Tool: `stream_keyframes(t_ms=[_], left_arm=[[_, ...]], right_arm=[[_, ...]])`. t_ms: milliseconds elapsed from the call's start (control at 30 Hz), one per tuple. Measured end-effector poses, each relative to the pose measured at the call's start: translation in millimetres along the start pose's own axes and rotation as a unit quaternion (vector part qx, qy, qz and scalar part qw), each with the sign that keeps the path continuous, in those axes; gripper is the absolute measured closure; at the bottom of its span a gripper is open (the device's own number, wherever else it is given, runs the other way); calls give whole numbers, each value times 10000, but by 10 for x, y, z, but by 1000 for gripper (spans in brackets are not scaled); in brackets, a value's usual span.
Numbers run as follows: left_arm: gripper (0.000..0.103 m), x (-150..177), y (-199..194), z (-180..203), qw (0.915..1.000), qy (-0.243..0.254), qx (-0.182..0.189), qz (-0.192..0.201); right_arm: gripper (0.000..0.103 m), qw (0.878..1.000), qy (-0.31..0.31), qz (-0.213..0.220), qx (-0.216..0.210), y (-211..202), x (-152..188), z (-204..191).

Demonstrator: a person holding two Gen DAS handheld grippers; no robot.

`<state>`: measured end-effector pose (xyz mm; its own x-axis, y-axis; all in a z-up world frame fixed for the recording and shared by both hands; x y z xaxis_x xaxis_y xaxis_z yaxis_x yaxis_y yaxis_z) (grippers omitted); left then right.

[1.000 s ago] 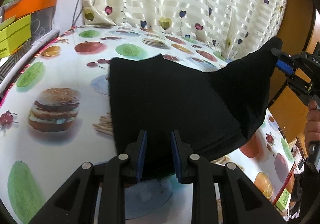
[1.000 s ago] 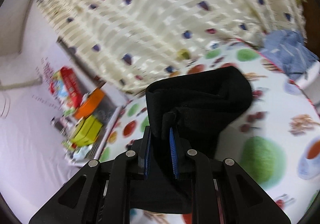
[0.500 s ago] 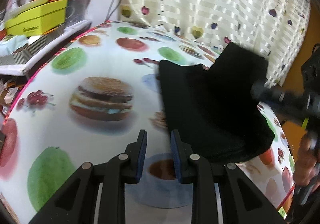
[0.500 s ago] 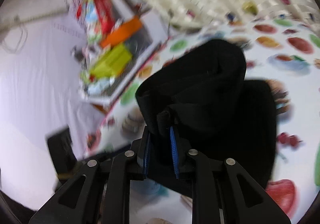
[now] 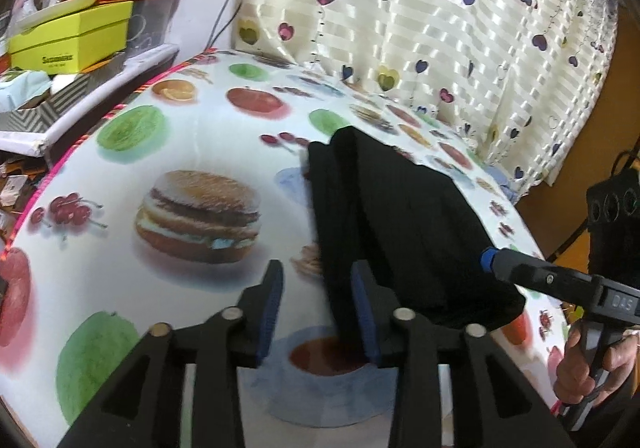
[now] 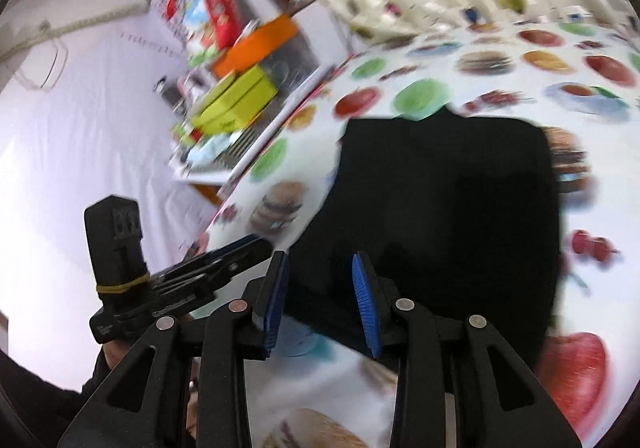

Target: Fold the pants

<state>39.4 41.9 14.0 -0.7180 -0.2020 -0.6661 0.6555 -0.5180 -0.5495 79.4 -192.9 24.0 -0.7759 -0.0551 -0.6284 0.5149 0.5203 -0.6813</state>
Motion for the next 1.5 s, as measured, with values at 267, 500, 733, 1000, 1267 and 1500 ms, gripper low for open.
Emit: stream_keyframes(t_ms=[267, 500, 733, 1000, 1267, 1500], left_arm=[[53, -73, 291, 164, 9989, 156, 327, -281], [71, -31, 400, 215, 9988, 266, -31, -403], [94, -5, 297, 222, 9987, 339, -41, -379], [94, 97, 295, 195, 9983, 366, -19, -444], [92, 155, 249, 221, 9967, 582, -26, -562], [88, 110, 142, 267, 9954, 751, -12, -596]], right_arm=[[69, 9942, 725, 327, 727, -207, 1, 570], [68, 9866, 802, 420, 1354, -212, 32, 785], [57, 9864, 961, 226, 1313, -119, 102, 887], [58, 9875, 643, -57, 1437, -36, 183, 848], [75, 9888, 631, -162, 1340, -216, 443, 715], [70, 9857, 676, 40, 1541, -445, 515, 705]])
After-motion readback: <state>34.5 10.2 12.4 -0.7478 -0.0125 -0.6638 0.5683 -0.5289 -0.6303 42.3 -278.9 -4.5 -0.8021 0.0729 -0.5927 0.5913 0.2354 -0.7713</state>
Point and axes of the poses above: each gripper's, at about its wrist camera, not at the fingertips, and y roughly the way its jaws point, z to its right, x to its underside, the point moved 2 cm from there along y, roughly the way its jaws point, and after that the axes turned 15 degrees about x, right-handed, at the moved point
